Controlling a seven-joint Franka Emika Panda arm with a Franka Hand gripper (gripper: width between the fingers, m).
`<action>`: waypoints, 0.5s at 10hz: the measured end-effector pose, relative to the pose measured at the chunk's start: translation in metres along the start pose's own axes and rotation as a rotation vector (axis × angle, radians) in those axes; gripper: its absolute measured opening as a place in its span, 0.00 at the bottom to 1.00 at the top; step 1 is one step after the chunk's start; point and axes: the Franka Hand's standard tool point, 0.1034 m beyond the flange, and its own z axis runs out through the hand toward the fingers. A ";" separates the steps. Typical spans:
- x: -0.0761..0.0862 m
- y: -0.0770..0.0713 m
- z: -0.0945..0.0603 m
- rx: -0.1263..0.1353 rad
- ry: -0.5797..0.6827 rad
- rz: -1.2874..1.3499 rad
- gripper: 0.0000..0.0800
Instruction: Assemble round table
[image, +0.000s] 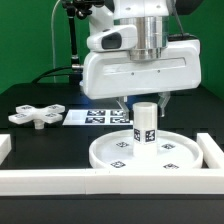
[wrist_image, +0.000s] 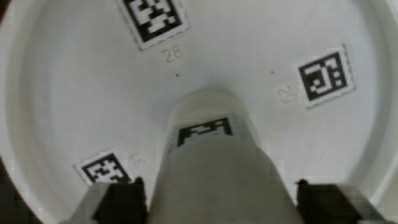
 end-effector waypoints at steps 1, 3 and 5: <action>0.000 -0.002 0.000 -0.007 0.001 0.059 0.52; 0.000 -0.002 0.000 -0.008 0.002 0.125 0.52; 0.000 -0.002 0.000 -0.002 0.002 0.235 0.52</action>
Offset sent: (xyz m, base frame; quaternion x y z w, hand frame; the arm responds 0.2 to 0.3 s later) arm 0.0000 0.0000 0.0000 0.0000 0.0000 0.1938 0.9810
